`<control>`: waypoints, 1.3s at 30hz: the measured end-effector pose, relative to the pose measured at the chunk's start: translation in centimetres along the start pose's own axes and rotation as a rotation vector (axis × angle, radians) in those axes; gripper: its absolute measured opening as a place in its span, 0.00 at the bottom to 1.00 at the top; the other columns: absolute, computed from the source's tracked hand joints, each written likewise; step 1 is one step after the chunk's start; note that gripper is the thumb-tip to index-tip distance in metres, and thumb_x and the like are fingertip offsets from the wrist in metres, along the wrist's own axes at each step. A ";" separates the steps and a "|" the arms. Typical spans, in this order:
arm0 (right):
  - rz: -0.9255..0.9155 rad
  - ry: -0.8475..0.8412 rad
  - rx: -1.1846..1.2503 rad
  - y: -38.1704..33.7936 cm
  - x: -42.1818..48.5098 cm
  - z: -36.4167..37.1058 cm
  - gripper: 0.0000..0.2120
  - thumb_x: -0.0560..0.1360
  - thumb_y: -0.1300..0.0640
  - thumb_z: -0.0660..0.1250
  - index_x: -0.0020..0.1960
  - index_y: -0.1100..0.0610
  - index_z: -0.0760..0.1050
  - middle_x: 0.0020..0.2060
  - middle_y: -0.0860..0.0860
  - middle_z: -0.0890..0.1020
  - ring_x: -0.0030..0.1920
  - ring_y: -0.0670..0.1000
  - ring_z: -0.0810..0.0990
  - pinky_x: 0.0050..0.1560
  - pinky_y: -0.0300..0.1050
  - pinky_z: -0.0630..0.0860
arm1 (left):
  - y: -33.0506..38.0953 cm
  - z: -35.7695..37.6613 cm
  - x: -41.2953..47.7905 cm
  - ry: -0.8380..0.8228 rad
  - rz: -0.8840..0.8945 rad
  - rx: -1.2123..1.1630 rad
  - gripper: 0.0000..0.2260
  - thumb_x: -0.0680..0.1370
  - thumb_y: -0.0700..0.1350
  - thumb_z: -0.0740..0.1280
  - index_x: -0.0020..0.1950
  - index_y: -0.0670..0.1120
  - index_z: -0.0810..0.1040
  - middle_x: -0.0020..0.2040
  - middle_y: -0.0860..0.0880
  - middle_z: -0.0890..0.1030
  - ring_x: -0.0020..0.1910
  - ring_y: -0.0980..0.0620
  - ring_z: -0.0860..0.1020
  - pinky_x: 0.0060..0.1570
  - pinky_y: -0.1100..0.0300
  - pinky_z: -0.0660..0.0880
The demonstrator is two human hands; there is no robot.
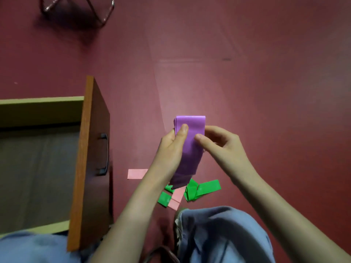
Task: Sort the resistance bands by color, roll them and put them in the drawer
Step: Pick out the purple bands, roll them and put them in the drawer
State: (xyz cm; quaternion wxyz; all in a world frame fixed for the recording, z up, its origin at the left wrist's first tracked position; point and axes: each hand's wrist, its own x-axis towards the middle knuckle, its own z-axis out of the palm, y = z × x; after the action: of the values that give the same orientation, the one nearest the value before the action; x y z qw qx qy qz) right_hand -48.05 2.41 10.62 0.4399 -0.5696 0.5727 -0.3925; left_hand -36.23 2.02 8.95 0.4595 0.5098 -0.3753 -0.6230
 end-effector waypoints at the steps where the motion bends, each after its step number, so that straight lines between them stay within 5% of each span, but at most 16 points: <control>1: -0.002 0.015 0.017 -0.9 -0.5 0.1 0.09 0.71 0.63 0.68 0.41 0.49 0.77 0.35 0.46 0.81 0.37 0.43 0.75 0.42 0.39 0.74 | 1.1 0.1 -0.8 -0.009 0.027 0.017 0.14 0.80 0.46 0.56 0.37 0.47 0.75 0.25 0.56 0.78 0.26 0.64 0.74 0.30 0.71 0.72; 5: -0.025 0.039 0.160 -4.8 -3.5 0.2 0.07 0.71 0.67 0.66 0.43 0.56 0.77 0.25 0.42 0.79 0.29 0.37 0.74 0.32 0.31 0.72 | 4.6 0.2 -5.0 -0.049 0.170 0.049 0.14 0.80 0.46 0.54 0.38 0.48 0.74 0.33 0.53 0.78 0.26 0.65 0.73 0.32 0.72 0.71; 12: -0.126 0.106 0.179 -11.8 -10.9 -1.4 0.09 0.71 0.70 0.65 0.51 0.64 0.75 0.32 0.50 0.77 0.27 0.37 0.74 0.31 0.30 0.71 | 9.1 1.1 -12.7 -0.136 0.316 0.062 0.13 0.80 0.46 0.54 0.40 0.50 0.75 0.36 0.53 0.78 0.28 0.65 0.76 0.35 0.70 0.73; 16: -0.186 0.089 0.138 -14.1 -15.1 -2.4 0.07 0.72 0.68 0.65 0.46 0.58 0.75 0.34 0.52 0.77 0.28 0.38 0.74 0.31 0.30 0.70 | 10.3 1.7 -17.2 -0.204 0.327 -0.006 0.13 0.80 0.46 0.54 0.41 0.50 0.76 0.28 0.56 0.81 0.29 0.64 0.78 0.33 0.71 0.75; 23: -0.196 0.042 0.182 -14.4 -19.1 -1.5 0.07 0.63 0.60 0.67 0.42 0.53 0.76 0.35 0.49 0.78 0.37 0.45 0.75 0.35 0.34 0.73 | 9.9 0.6 -22.3 -0.236 0.288 -0.071 0.11 0.80 0.45 0.55 0.43 0.48 0.74 0.30 0.50 0.81 0.27 0.56 0.80 0.31 0.65 0.78; 28: -0.218 -0.066 0.182 -14.3 -20.0 0.0 0.10 0.67 0.69 0.68 0.41 0.55 0.76 0.29 0.43 0.81 0.33 0.40 0.78 0.35 0.33 0.74 | 8.8 -1.3 -23.6 -0.173 0.356 -0.003 0.09 0.80 0.44 0.53 0.50 0.50 0.72 0.46 0.48 0.78 0.45 0.51 0.76 0.48 0.60 0.75; 31: -0.261 -0.081 0.207 -14.4 -20.2 0.3 0.10 0.65 0.67 0.69 0.41 0.54 0.77 0.30 0.42 0.82 0.34 0.40 0.79 0.36 0.34 0.76 | 8.2 -2.5 -23.8 -0.230 0.363 -0.007 0.08 0.80 0.47 0.56 0.56 0.49 0.71 0.50 0.50 0.76 0.47 0.56 0.74 0.48 0.65 0.73; 35: -0.327 -0.072 0.258 -14.8 -20.0 0.0 0.10 0.64 0.64 0.68 0.42 0.52 0.77 0.32 0.42 0.83 0.35 0.42 0.79 0.37 0.35 0.76 | 7.3 -3.6 -24.2 -0.298 0.306 0.130 0.06 0.78 0.41 0.59 0.50 0.52 0.72 0.43 0.54 0.78 0.38 0.67 0.77 0.40 0.73 0.73; 39: -0.439 -0.020 0.210 -14.6 -19.8 -0.3 0.12 0.65 0.65 0.68 0.41 0.49 0.78 0.33 0.41 0.83 0.38 0.40 0.79 0.41 0.34 0.75 | 6.7 -3.3 -24.1 -0.192 0.242 0.172 0.08 0.78 0.42 0.59 0.43 0.48 0.76 0.30 0.58 0.81 0.31 0.64 0.78 0.33 0.72 0.74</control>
State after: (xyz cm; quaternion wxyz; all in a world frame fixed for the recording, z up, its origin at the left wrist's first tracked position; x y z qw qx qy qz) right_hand -44.55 21.49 25.72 0.4067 -0.6354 0.3866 -0.5305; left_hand -30.35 23.05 21.59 0.4480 0.4364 -0.5280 -0.5745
